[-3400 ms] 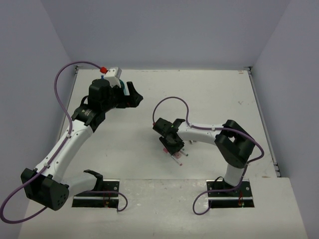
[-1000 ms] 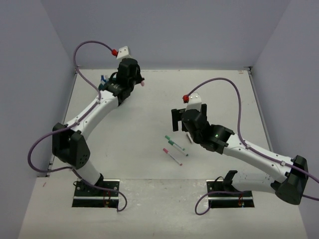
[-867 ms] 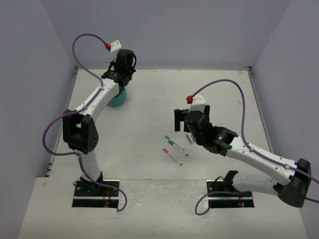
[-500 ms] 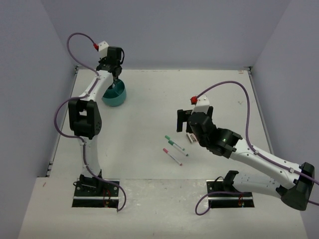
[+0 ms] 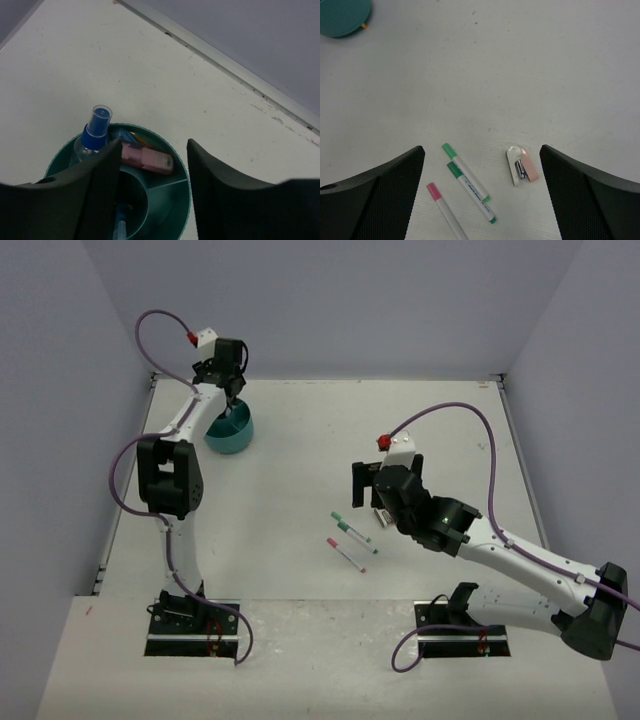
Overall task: Sort the stationery into containers
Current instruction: Place the stationery in the storage box, then pick up the pen from the center of the board.
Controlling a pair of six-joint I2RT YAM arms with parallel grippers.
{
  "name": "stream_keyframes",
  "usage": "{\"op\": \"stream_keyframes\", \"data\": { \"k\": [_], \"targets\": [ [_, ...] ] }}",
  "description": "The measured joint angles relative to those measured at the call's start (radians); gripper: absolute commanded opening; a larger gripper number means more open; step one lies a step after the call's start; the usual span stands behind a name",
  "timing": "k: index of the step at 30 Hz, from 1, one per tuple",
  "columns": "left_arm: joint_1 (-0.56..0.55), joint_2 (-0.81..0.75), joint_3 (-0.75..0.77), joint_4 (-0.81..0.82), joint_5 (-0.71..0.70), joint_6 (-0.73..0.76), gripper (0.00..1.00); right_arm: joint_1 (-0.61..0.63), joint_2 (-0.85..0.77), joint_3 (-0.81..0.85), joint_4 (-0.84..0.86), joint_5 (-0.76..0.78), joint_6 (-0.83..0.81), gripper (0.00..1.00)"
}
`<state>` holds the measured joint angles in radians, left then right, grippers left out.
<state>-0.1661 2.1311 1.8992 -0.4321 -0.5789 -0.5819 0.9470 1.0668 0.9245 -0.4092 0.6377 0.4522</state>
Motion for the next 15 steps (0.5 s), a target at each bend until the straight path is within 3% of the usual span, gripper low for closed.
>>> {"op": "stream_keyframes", "data": {
  "k": [5,7,10,12,15],
  "targets": [
    [0.003,-0.007,-0.003,0.006,0.036,-0.002,0.80,0.000,0.001,0.000,-0.002,-0.021,-0.014,0.98],
    [0.003,-0.032,-0.021,0.009,0.079,-0.006,0.90,-0.001,0.014,0.000,-0.002,-0.062,-0.041,0.88],
    [0.002,-0.096,-0.052,0.014,0.159,-0.011,0.99,-0.004,0.074,0.011,-0.037,-0.157,-0.082,0.64],
    [0.000,-0.159,-0.071,0.023,0.225,-0.012,1.00,-0.005,0.149,0.031,-0.088,-0.230,-0.103,0.50],
    [-0.008,-0.296,-0.118,0.042,0.320,-0.010,1.00,-0.001,0.280,0.063,-0.159,-0.332,-0.122,0.43]
  ]
}}
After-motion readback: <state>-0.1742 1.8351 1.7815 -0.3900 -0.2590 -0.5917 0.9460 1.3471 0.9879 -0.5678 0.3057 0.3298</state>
